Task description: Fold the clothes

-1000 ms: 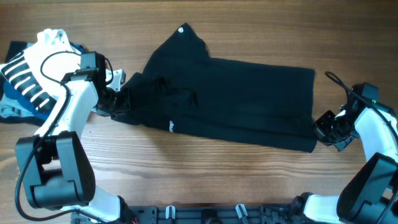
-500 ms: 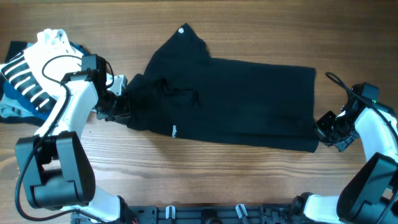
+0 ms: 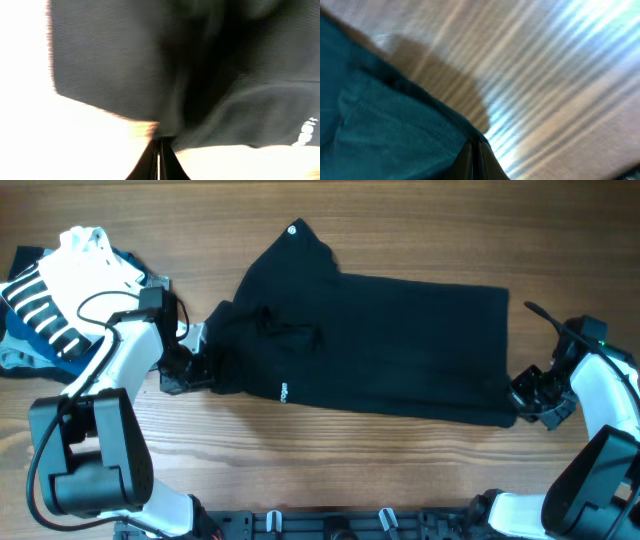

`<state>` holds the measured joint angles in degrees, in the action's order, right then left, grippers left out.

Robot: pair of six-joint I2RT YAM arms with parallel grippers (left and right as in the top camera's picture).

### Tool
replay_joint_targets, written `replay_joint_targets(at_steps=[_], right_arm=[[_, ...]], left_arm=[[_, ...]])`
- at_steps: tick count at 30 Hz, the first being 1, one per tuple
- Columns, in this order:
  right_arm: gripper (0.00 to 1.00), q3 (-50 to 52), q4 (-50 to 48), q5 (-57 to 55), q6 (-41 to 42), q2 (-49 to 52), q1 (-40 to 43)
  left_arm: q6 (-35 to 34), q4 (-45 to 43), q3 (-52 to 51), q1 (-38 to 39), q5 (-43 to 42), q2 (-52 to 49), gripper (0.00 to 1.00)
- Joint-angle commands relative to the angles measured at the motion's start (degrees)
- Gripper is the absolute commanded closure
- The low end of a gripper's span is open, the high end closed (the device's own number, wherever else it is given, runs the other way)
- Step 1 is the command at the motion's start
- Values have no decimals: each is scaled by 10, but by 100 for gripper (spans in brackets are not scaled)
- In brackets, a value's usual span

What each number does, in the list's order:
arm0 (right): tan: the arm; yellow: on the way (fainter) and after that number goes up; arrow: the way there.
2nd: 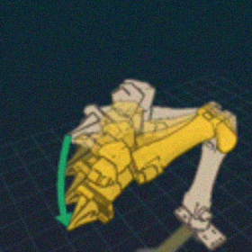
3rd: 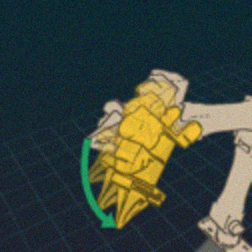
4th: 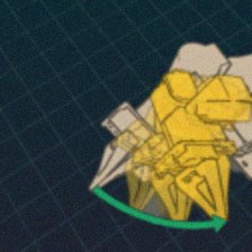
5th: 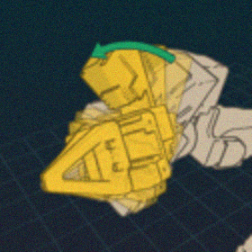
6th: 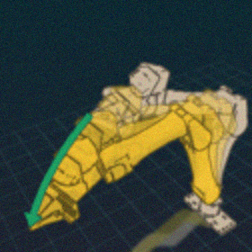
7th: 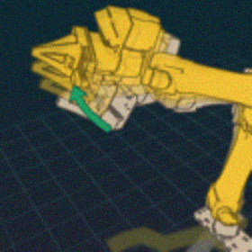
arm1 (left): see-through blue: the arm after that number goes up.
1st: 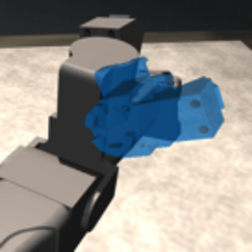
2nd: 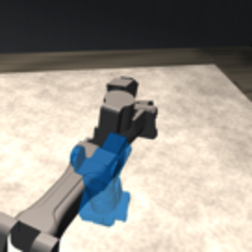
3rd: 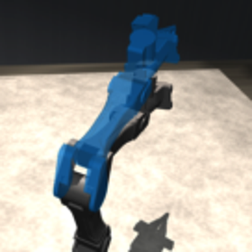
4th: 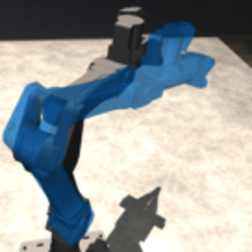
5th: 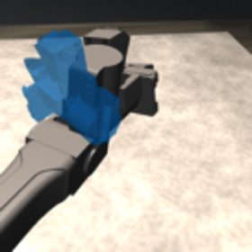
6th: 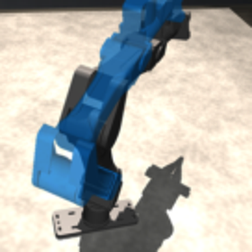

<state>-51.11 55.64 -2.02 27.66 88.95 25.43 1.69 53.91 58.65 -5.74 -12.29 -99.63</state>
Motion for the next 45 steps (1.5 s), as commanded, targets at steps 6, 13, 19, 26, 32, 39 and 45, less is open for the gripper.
replay_joint_targets(at_steps=[6, 13, 19, 26, 32, 39, 45], right_arm=[[61, -27, -13, -19, 3, 4, 3], [37, -134, 41, 21, -33, 1, 3], [36, -195, 9, 238, -180, -13, 3], [31, -202, -38, 322, -200, -32, 3], [31, -202, -32, 323, -195, -32, 3], [30, -202, -12, 323, -185, -32, 3], [30, -201, -5, 322, -175, -32, 2]], left_arm=[[-52, 24, 13, -1, 51, 12, 96], [-52, 54, 125, -1, -16, 45, 48], [-2, -32, 206, 0, -196, 48, 9], [-34, -192, 217, 69, -74, 5, 11], [-21, -306, 235, 134, -34, -103, 24], [-21, -367, 369, 158, -17, -260, 19], [-21, -488, 391, 161, -11, -326, 13]])
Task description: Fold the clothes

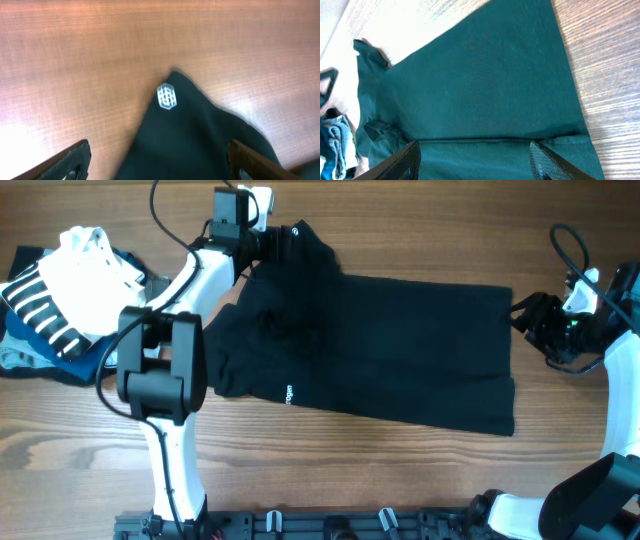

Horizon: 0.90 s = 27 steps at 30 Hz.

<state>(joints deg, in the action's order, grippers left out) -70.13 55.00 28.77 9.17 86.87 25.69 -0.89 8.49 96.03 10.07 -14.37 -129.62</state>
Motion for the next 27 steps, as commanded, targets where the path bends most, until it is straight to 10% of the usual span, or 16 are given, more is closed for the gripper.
replay_joint_targets(at_steps=[1, 14, 18, 22, 27], right_arm=[[30, -11, 2, 14, 13, -11, 0], [31, -11, 4, 12, 16, -11, 0], [31, -11, 11, 12, 19, -11, 0], [31, -11, 14, 12, 18, -11, 0], [31, -8, -38, -54, 14, -10, 0]], left_arm=[[5, -48, 17, 3, 10, -35, 14], [17, -126, 17, 34, 10, -104, 29], [21, -116, 17, 43, 14, -109, 50], [21, -97, 17, 41, 14, -105, 96], [19, -58, 17, 28, 14, -61, 96]])
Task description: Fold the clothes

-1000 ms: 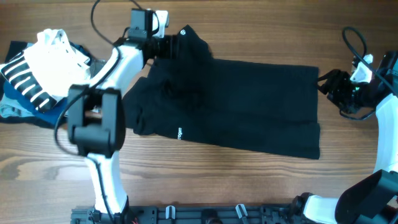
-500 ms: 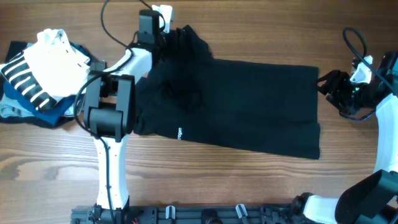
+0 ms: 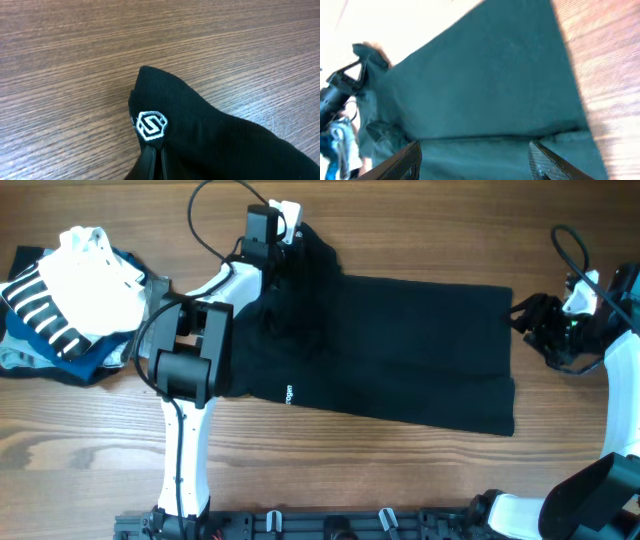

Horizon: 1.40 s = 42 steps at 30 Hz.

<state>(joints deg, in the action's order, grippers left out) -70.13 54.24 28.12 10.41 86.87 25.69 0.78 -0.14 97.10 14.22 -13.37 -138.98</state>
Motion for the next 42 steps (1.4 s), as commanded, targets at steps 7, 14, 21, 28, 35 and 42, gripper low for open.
replay_joint_targets(at_steps=[7, 14, 21, 28, 35, 42], right_arm=[[41, 31, -213, -63, 3, 11, -7], [41, 33, -349, -89, 16, 133, -19], [41, 33, -473, -89, 48, 288, -19], [41, 29, -545, -47, 71, 371, -23], [50, 29, -565, -13, 60, 376, -47], [66, 29, -518, -15, 45, 375, -56]], left_arm=[[2, 126, 6, -21, 4, 113, 96], [3, 281, 6, -14, 4, 168, 96], [3, 407, 6, -15, 4, 207, 96], [3, 476, 6, -15, 5, 212, 96], [3, 529, 6, -15, 66, 212, 96], [3, 529, 6, -15, 85, 212, 96]])
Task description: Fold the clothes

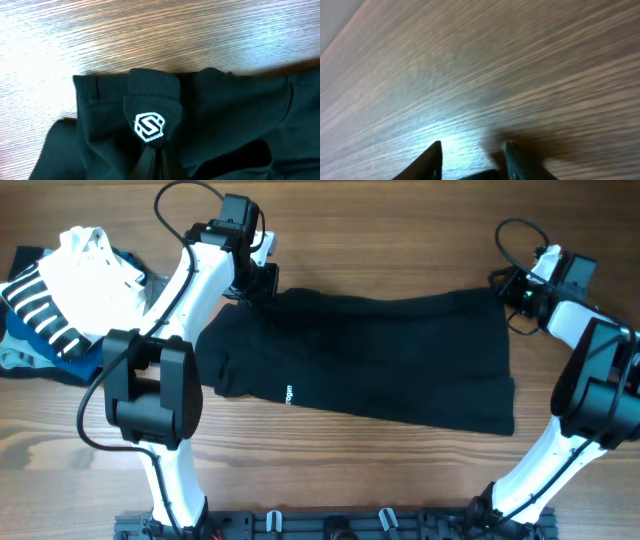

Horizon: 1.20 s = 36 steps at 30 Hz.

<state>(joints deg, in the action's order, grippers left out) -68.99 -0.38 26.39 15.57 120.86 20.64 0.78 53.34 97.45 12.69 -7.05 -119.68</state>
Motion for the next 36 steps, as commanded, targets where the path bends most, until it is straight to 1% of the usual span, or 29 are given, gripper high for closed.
replay_joint_targets(at_steps=[1, 2, 3, 4, 5, 6, 11, 14, 16, 17, 18, 19, 20, 21, 26, 30, 36], right_arm=[[75, 17, 28, 2, -6, 35, -4], [83, 17, 28, 3, -5, 34, -3], [86, 17, 29, 3, -5, 31, -2], [85, 17, 31, 2, -5, 30, -1], [72, 17, 35, -4, -5, 28, 1], [70, 17, 41, -17, -5, 26, 3], [74, 17, 77, -45, -23, 25, 6], [65, 17, 98, -31, -45, 25, -2], [65, 17, 110, -36, -52, 25, -11], [68, 17, 113, -40, -52, 25, -14], [73, 17, 116, -42, -54, 25, -19], [80, 17, 116, -42, -56, 25, -21], [90, 17, 115, -42, -55, 25, -23], [96, 17, 114, -42, -53, 24, -23], [96, 6, 121, -46, -44, -7, -11], [96, 6, 141, -45, -22, -75, 5], [96, 6, 224, -46, -17, -204, 26]], left_arm=[[3, -8, 3, 0, 23, 19, 96], [3, -11, 3, 0, 23, 19, 96], [3, -15, 3, 0, 23, 19, 96], [3, -18, 3, 0, 23, 19, 96], [3, -21, 3, 0, 23, 19, 96], [3, -23, 3, 0, 23, 19, 96], [3, -25, 3, 0, 23, 19, 96], [3, -25, 3, 0, 23, 19, 96], [3, -26, 3, 0, 23, 19, 96], [3, -25, 3, 0, 23, 19, 96], [3, -25, 3, 0, 23, 19, 96], [3, -25, 3, 0, 23, 19, 96], [3, -25, 3, 0, 23, 19, 96], [3, -25, 3, 0, 23, 19, 96], [3, -30, 3, 0, 41, 20, 96], [3, -31, 4, 0, 66, 29, 96], [3, -28, 4, 0, 72, 64, 96]])
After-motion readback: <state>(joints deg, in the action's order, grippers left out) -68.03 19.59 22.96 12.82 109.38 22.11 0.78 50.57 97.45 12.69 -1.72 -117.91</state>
